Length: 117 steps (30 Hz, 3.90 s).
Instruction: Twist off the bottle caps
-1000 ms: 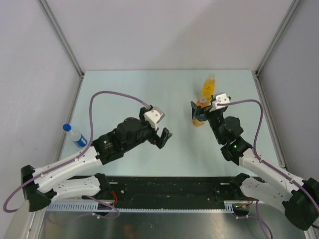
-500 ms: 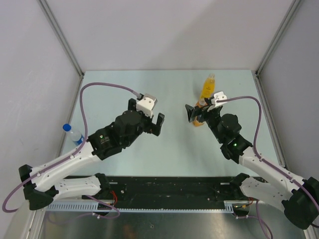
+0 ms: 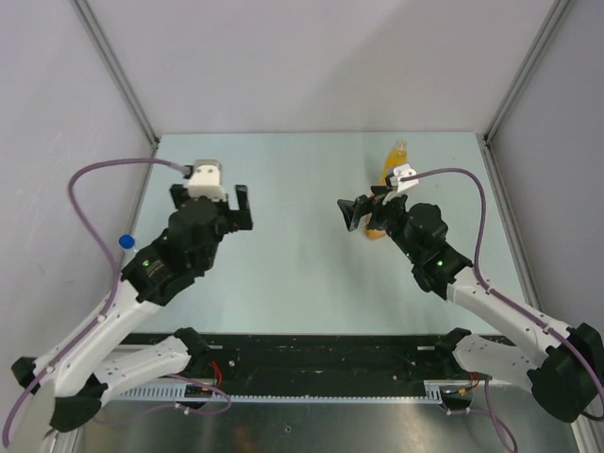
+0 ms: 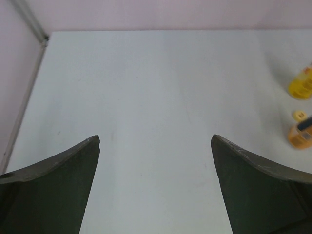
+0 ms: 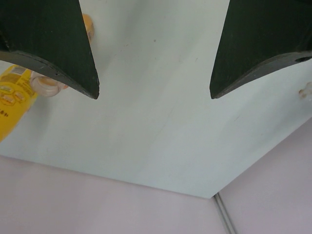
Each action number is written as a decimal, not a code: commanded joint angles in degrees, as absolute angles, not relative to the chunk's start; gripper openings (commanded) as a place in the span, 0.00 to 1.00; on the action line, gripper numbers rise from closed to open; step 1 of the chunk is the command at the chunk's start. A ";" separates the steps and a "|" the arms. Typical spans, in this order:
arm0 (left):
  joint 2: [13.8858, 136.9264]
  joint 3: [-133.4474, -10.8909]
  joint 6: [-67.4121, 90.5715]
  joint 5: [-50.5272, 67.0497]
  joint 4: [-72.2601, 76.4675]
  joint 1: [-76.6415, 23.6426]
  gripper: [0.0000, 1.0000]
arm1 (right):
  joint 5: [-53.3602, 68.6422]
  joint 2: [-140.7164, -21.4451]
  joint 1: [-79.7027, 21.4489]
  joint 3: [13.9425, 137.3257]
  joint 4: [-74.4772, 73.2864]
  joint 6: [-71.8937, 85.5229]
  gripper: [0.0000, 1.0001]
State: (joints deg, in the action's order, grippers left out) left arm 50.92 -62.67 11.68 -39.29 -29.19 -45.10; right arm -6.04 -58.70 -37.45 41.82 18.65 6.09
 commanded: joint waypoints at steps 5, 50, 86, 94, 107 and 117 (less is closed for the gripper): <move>46.50 -65.78 25.22 -49.18 -42.85 -33.42 1.00 | -3.69 -60.47 -37.64 44.47 17.62 7.64 0.99; 46.55 -56.10 19.89 -36.46 -45.06 9.20 0.81 | 6.95 -64.94 -29.38 44.73 18.70 14.01 0.99; 44.83 -50.00 6.64 1.65 -34.36 18.08 0.37 | 14.88 -64.85 -26.06 47.51 17.06 17.36 0.99; 46.00 -52.91 5.78 23.96 -34.33 15.35 0.37 | 25.80 -65.49 -26.14 49.58 19.33 17.51 0.99; 57.89 -60.85 3.42 30.84 -34.16 -6.83 0.37 | 48.78 -73.99 -28.51 56.79 16.11 18.80 0.99; 66.08 -71.78 1.62 38.76 -34.19 -19.80 0.37 | 52.94 -79.74 -33.99 60.33 10.33 14.32 0.99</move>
